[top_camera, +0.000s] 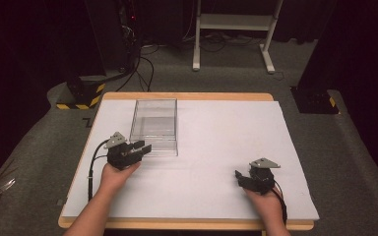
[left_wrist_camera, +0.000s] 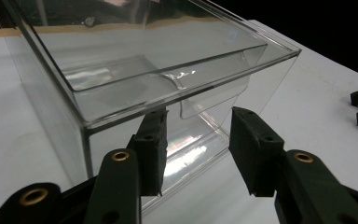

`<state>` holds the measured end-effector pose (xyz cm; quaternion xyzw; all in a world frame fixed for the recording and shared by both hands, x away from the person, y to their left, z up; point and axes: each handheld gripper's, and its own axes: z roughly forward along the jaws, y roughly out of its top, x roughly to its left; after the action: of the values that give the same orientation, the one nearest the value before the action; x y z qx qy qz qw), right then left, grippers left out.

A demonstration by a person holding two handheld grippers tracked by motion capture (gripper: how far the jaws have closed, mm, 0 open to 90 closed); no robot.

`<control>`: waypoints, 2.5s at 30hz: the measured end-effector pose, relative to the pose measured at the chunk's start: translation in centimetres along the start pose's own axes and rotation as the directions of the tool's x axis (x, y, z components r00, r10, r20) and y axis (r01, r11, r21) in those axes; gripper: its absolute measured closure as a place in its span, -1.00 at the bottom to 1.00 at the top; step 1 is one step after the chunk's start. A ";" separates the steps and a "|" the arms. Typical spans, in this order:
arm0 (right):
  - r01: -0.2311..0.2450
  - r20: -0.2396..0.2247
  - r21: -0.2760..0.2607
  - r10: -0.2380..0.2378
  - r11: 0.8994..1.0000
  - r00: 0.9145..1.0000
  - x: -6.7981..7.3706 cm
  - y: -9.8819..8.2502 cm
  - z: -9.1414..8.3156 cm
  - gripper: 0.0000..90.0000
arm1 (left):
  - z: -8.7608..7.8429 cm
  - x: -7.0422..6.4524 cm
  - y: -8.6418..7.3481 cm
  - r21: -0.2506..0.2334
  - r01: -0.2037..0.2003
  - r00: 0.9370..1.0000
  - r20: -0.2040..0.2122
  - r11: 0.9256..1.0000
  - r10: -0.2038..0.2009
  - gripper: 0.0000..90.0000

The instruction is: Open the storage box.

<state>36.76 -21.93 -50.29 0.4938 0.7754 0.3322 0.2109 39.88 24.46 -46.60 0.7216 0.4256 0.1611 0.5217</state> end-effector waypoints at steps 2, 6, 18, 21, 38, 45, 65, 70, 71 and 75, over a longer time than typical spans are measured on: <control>0.000 0.000 0.000 0.000 1.000 1.000 0.0 0.0 0.0 -0.31 | 0.0 0.3 0.0 -0.004 0.002 1.000 -0.008 1.000 -0.002 0.25; 0.000 0.000 0.000 0.000 1.000 1.000 0.0 0.0 0.0 -0.31 | 0.1 0.4 0.1 -0.015 0.004 1.000 -0.002 1.000 -0.004 0.24; 0.000 -0.001 0.000 0.000 1.000 1.000 0.0 0.0 0.0 -0.31 | 0.6 0.4 -0.1 -0.036 -0.023 1.000 0.003 0.999 0.023 0.40; 0.000 -0.001 0.000 0.000 1.000 1.000 0.0 0.0 0.0 -0.31 | 0.8 0.5 -0.1 -0.046 -0.017 1.000 0.015 0.999 0.018 0.47; 0.000 -0.002 -0.001 0.000 1.000 1.000 0.0 0.0 0.0 -0.31 | 0.6 1.0 -0.8 -0.082 -0.068 0.995 0.072 0.994 0.074 0.72; 0.001 -0.001 -0.001 -0.001 1.000 1.000 0.0 0.0 0.0 -0.31 | 0.1 0.8 -1.0 -0.075 -0.077 0.994 0.078 0.994 0.082 0.76; 0.002 0.000 -0.001 -0.002 1.000 1.000 0.0 0.0 0.0 -0.31 | -2.2 -0.6 -2.8 -0.097 -0.100 0.987 0.116 0.990 0.111 0.83; 0.000 -0.001 -0.001 0.000 1.000 1.000 0.0 0.0 0.0 -0.31 | -2.7 -1.0 -3.0 -0.088 -0.111 0.985 0.121 0.990 0.121 0.84; 0.000 -0.001 -0.001 0.000 1.000 1.000 0.0 0.0 0.0 -0.31 | -2.8 -1.1 -3.1 -0.089 -0.106 0.985 0.126 0.990 0.117 0.84; 0.000 -0.002 -0.001 0.000 1.000 1.000 0.0 0.0 0.0 -0.31 | -3.1 -1.3 -3.3 -0.084 -0.109 0.984 0.132 0.990 0.119 0.84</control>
<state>36.75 -21.95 -50.30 0.4934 0.7754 0.3332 0.2103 35.51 25.65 -47.98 0.7336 0.3402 0.1572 0.5669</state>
